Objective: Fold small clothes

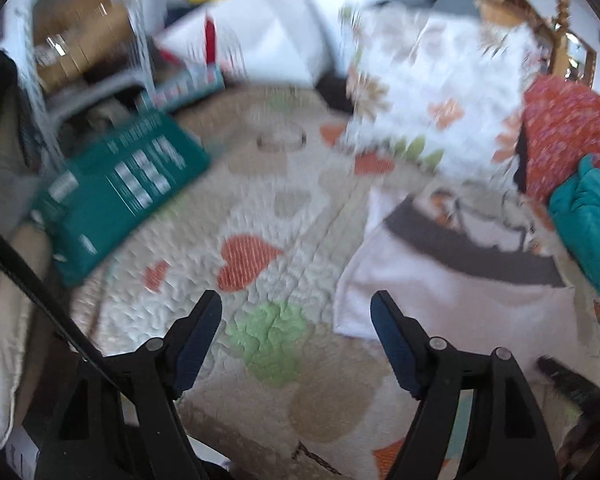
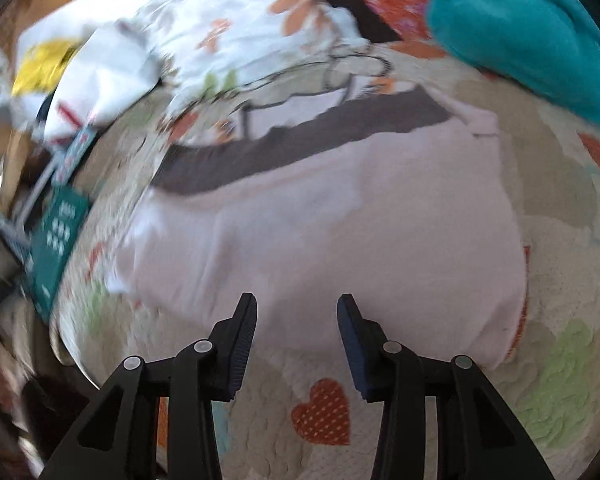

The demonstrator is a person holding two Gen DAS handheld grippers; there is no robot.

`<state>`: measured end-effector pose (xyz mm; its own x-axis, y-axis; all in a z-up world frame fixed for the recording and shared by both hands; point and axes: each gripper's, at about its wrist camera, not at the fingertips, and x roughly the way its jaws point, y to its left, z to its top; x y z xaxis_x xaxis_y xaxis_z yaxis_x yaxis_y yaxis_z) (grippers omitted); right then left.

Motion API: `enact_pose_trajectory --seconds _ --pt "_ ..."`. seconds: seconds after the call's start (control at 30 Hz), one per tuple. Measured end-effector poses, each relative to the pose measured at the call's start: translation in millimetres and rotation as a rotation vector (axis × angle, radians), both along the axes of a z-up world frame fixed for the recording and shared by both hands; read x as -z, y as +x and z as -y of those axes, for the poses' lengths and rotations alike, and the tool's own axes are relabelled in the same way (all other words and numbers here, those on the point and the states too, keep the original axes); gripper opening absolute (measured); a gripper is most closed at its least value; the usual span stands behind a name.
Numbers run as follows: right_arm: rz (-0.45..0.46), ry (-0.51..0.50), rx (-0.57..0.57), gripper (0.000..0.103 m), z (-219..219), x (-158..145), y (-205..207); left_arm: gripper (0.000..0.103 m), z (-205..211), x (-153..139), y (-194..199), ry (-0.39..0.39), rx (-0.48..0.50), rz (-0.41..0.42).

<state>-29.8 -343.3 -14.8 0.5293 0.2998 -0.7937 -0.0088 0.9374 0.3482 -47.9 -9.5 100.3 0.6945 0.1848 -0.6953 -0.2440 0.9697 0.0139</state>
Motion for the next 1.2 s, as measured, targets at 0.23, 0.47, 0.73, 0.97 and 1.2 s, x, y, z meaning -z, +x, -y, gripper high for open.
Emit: enact_pose_trajectory --seconds 0.23,0.47,0.73,0.97,1.2 --pt "0.115 -0.151 -0.054 0.046 -12 8 -17 0.103 41 -66 -55 0.211 -0.083 0.316" --pt "0.229 -0.38 -0.011 0.052 -6 1 -29 0.103 45 -51 -38 -0.094 0.061 0.156" --pt "0.215 -0.447 0.058 0.054 -1 -4 -58 0.103 29 -37 -27 0.005 0.046 0.227" --pt "0.106 -0.241 -0.03 0.066 -77 -60 -93 0.103 -22 -33 -25 0.025 0.018 0.312" --pt "0.036 -0.072 -0.288 0.069 -181 -53 -122 0.103 -71 -39 -8 0.011 0.049 0.348"
